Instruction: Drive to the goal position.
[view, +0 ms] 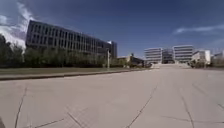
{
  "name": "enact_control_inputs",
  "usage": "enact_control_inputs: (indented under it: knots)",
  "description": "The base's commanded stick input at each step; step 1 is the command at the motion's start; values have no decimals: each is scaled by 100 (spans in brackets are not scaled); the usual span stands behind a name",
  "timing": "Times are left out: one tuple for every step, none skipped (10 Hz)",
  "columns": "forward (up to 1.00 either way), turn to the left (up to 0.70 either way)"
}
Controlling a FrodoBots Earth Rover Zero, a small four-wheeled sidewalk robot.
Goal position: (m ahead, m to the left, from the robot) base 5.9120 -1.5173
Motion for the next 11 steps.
enact_control_inputs:
  knots:
    - [67, -3]
    - [67, -3]
    - [67, -4]
    - [67, -3]
    - [67, -3]
    - [67, -3]
    - [67, -3]
    - [67, -3]
    - [67, -3]
    - [67, -3]
    - [67, -3]
